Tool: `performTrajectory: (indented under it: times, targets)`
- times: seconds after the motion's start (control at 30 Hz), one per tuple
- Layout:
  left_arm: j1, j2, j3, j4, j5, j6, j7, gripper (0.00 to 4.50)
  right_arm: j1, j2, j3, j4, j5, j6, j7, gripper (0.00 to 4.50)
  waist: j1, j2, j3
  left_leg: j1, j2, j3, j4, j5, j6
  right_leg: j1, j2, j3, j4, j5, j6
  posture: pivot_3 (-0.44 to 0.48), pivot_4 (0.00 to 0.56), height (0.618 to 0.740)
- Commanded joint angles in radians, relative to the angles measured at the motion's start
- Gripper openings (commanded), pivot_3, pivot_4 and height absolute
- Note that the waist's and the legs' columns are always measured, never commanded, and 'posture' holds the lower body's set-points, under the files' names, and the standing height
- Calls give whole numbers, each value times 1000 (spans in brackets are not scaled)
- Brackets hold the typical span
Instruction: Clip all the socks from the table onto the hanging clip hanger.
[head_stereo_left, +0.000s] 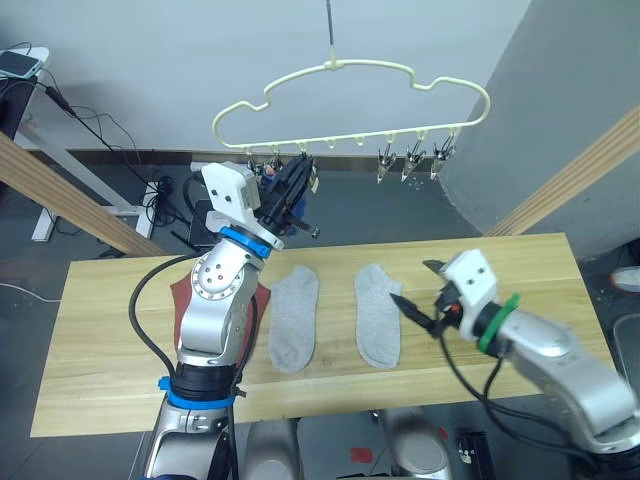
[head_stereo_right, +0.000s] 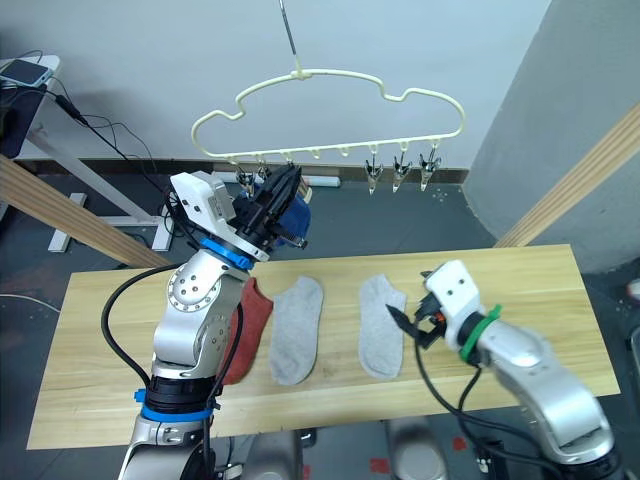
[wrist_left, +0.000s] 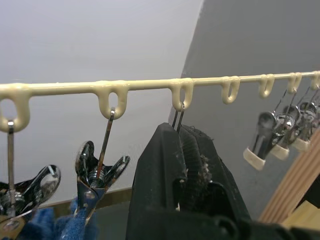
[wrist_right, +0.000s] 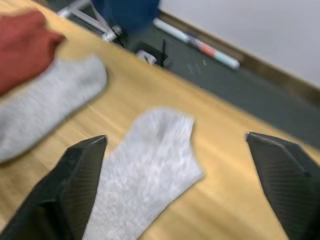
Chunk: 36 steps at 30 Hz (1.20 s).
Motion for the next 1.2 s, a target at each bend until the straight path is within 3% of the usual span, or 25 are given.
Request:
performTrajectory:
  times: [0.03, 0.23, 0.47, 0.6, 0.77, 0.93, 1.07, 1.2]
  targets:
    - [9, 10, 1, -48, -16, 17, -11, 0, 0, 87, 99, 79, -113, -53, -88, 4482, -4, 0, 0, 0, 0, 0, 0, 0, 0, 0, 0, 0, 0, 0, 0, -257, 374, 730]
    - [16, 17, -6, -67, -25, 42, -20, 0, -43, 264, 154, 308, -231, -149, -191, 4482, -5, 0, 0, 0, 0, 0, 0, 0, 0, 0, 0, 0, 0, 0, 0, -248, 373, 730]
    - [19, 22, -7, -75, -28, 53, -26, 0, -44, 344, 110, 455, -239, -174, -186, 4482, -4, 0, 0, 0, 0, -1, -1, 0, 0, 0, 0, -1, 0, 0, 0, -237, 371, 730]
    - [20, 31, -2, -79, -38, 66, -40, 0, -22, 338, 92, 468, -243, -165, -168, 3541, -4, 0, -1, 0, 0, -1, 0, 0, 1, 0, 0, 0, 0, 0, 0, -234, 370, 730]
    - [15, 45, 4, -82, -64, 85, -62, 0, -19, 323, 78, 467, -254, -183, -138, 1635, -4, 0, -1, 0, 0, -1, -1, 0, 1, 0, 0, -1, 0, 0, 0, -234, 368, 730]
    - [7, 60, 15, -90, -110, 116, -94, 0, -43, 261, 81, 430, -274, -224, -72, 60, -4, 0, -1, 0, 0, -1, -1, 0, 1, 0, 0, -1, 0, 0, 0, -239, 373, 730]
    - [-2, 65, 30, -103, -165, 151, -114, 0, -158, 147, 117, 355, -327, -343, 51, 60, -5, 0, -1, 0, 0, 0, 0, 0, 1, 0, 0, 0, 0, 1, 0, -249, 372, 730]
    - [-7, 67, 39, -113, -198, 183, -116, 0, -268, 131, 133, 368, -354, -442, 95, 60, -9, 0, -1, 0, 1, 0, 0, 0, 1, 0, 1, 0, 0, 2, 1, -257, 372, 730]
